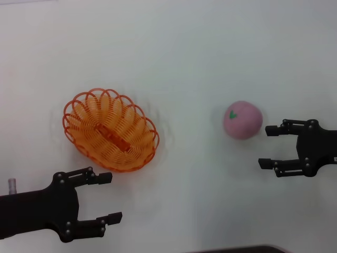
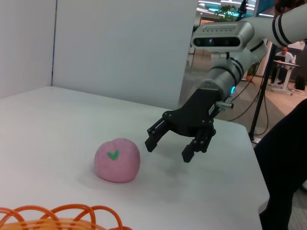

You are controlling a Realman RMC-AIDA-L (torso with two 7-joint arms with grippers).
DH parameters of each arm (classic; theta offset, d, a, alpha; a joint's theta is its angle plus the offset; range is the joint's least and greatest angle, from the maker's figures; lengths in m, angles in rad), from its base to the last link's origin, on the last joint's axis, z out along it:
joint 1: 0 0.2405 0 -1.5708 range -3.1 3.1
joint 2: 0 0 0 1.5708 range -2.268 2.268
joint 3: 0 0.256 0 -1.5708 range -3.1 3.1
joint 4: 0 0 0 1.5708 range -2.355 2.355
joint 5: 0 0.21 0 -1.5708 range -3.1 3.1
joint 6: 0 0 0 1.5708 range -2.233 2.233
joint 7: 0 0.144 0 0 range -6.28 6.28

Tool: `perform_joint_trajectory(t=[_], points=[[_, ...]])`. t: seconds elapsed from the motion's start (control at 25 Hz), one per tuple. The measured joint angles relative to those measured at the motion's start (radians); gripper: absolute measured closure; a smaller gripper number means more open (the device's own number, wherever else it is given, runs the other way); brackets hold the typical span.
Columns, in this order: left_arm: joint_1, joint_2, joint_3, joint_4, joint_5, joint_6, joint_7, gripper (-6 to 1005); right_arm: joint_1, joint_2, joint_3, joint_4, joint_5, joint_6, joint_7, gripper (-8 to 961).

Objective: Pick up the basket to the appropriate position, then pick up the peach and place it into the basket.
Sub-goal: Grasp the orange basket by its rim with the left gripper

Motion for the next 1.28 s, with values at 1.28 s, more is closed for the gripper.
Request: perform_joint_trajectory(t=[1.28], points=[[-0.132, 0.052, -0.119, -0.043, 0.007, 0.097, -0.616, 226, 0.003, 0.000, 0.005, 0.002, 0.000, 0.014, 0.007, 102]])
